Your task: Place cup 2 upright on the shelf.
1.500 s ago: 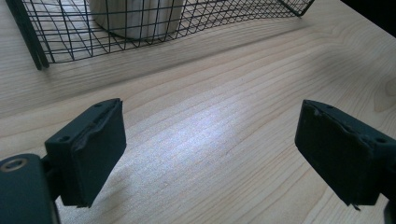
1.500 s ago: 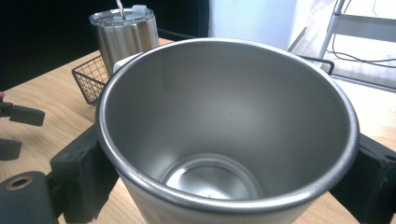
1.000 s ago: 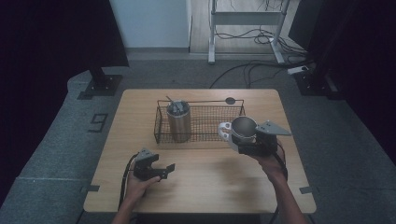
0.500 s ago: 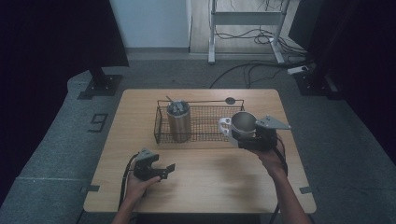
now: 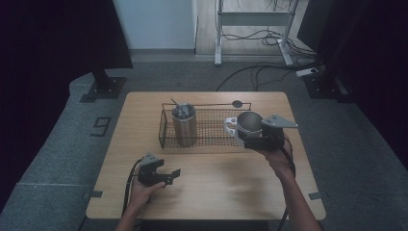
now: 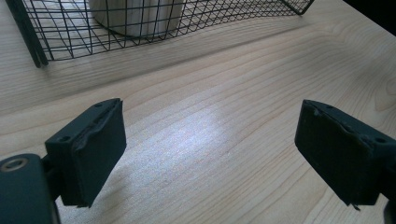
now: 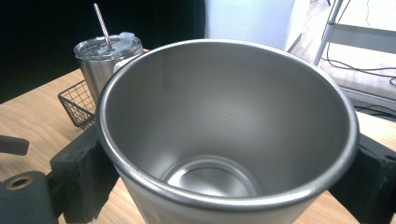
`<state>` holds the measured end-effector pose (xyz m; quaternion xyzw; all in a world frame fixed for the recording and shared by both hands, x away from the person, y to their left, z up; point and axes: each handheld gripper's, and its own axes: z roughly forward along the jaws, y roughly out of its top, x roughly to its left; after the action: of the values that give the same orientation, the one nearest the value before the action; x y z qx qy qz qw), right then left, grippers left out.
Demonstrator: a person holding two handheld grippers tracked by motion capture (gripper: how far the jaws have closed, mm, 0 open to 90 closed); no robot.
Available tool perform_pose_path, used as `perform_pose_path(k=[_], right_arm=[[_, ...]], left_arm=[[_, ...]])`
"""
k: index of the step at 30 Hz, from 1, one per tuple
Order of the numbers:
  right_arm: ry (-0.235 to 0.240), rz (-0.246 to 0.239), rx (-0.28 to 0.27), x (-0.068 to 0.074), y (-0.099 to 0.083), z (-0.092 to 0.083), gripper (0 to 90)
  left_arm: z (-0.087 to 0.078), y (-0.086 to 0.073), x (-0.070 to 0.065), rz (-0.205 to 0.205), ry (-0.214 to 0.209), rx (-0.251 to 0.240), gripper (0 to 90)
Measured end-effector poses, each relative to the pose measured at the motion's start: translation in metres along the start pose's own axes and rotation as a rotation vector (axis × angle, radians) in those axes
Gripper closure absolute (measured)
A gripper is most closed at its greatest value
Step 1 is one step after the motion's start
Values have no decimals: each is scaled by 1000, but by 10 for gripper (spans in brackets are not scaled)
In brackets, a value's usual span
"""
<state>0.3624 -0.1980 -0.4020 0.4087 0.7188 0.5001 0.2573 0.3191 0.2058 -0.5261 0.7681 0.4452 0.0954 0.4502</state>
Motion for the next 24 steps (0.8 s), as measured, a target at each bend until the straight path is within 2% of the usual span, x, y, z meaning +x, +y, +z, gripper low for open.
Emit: perform_pose_path(k=[24], right_arm=[[8,-9,10,-2,15,19,75]], left_arm=[[-1,0,1,-3,-1,-2,92]])
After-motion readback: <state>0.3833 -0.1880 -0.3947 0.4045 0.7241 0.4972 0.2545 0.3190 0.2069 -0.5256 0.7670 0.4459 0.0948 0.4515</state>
